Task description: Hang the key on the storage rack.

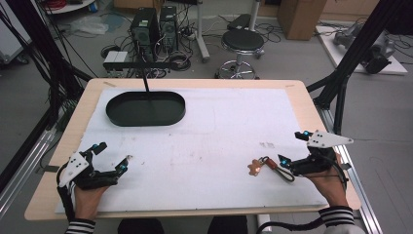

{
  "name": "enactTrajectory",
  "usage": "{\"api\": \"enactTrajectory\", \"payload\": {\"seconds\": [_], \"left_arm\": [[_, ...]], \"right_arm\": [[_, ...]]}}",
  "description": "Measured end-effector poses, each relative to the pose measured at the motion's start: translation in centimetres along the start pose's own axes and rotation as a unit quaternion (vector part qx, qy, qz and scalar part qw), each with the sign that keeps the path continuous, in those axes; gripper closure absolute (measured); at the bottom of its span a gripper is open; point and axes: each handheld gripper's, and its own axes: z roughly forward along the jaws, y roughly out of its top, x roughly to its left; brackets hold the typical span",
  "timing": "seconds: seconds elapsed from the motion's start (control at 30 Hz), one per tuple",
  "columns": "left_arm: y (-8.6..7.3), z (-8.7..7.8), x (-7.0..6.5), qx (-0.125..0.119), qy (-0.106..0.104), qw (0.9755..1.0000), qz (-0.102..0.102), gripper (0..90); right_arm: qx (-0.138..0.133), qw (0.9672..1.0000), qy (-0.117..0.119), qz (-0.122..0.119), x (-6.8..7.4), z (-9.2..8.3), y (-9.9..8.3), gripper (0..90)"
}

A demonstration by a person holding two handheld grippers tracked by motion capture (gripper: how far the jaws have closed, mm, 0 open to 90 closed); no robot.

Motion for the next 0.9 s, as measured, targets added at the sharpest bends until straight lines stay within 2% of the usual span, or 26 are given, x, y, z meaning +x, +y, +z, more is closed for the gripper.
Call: {"api": "enactTrajectory", "payload": {"seconds": [0.07, 0.1, 0.13, 0.17, 0.27, 0.3, 0.33, 0.4, 0.57, 0.63, 0.67, 0.7, 0.77, 0.8, 0.83, 0.9], "left_arm": [[0.0, 0.0, 0.0, 0.001, 0.0, 1.0, 0.0, 1.7], [0.0, 0.0, 0.0, 0.0, 0.001, 1.0, -0.002, 1.7], [0.0, 0.0, 0.0, 0.0, 0.0, 1.0, -0.002, 1.7], [0.0, 0.0, 0.0, 0.0, 0.0, 1.0, -0.002, 1.7], [0.0, 0.0, 0.0, 0.0, 0.001, 1.0, -0.001, 1.7], [0.0, 0.0, 0.0, 0.0, 0.001, 1.0, -0.001, 1.7], [0.0, 0.0, 0.0, 0.0, 0.001, 1.0, -0.001, 1.7], [0.0, 0.0, 0.0, 0.0, 0.001, 1.0, -0.001, 1.7], [0.0, 0.0, 0.0, -0.001, 0.0, 1.0, 0.0, 1.7], [0.0, 0.0, 0.0, 0.0, 0.0, 1.0, 0.0, 1.7], [0.0, 0.0, 0.0, -0.001, 0.001, 1.0, -0.001, 1.7], [0.0, 0.0, 0.0, -0.001, 0.001, 1.0, -0.001, 1.7], [0.0, 0.0, 0.0, -0.001, 0.0, 1.0, 0.0, 1.7], [0.0, 0.0, 0.0, -0.001, 0.0, 1.0, 0.0, 1.7], [0.0, 0.0, 0.0, -0.001, 0.0, 1.0, 0.0, 1.7], [0.0, 0.0, 0.0, -0.001, 0.0, 1.0, 0.001, 1.7]], "right_arm": [[0.006, 0.9999, 0.009, 0.003, 0.0, 0.1, 0.0, 2.1], [0.022, 0.9996, 0.018, 0.002, -0.1, 0.1, 0.0, 3.8], [0.022, 0.9996, 0.018, 0.002, -0.1, 0.1, 0.0, 3.8], [0.037, 0.999, 0.026, -0.002, -0.1, 0.3, -0.1, 3.8], [0.061, 0.9977, 0.03, -0.007, -0.2, 0.5, -0.2, 3.8], [0.087, 0.9958, 0.028, -0.013, -0.1, 0.6, -0.3, 3.8], [0.087, 0.9958, 0.028, -0.013, -0.1, 0.6, -0.3, 3.8], [0.113, 0.9929, 0.034, -0.015, -0.2, 0.9, -0.7, 3.8], [0.137, 0.9896, 0.042, -0.013, -0.3, 1.0, -1.2, 3.8], [0.154, 0.9868, 0.048, -0.016, -0.5, 1.2, -1.6, 3.9], [0.154, 0.9868, 0.048, -0.016, -0.5, 1.2, -1.6, 3.9], [0.164, 0.9849, 0.053, -0.015, -0.6, 1.4, -1.8, 3.8], [0.169, 0.9841, 0.054, -0.014, -0.6, 1.4, -1.8, 3.8], [0.178, 0.9823, 0.057, -0.016, -0.7, 1.6, -2.0, 3.8], [0.178, 0.9823, 0.057, -0.016, -0.7, 1.6, -2.0, 3.8], [0.19, 0.9795, 0.064, -0.017, -0.8, 1.8, -2.1, 3.9]]}}
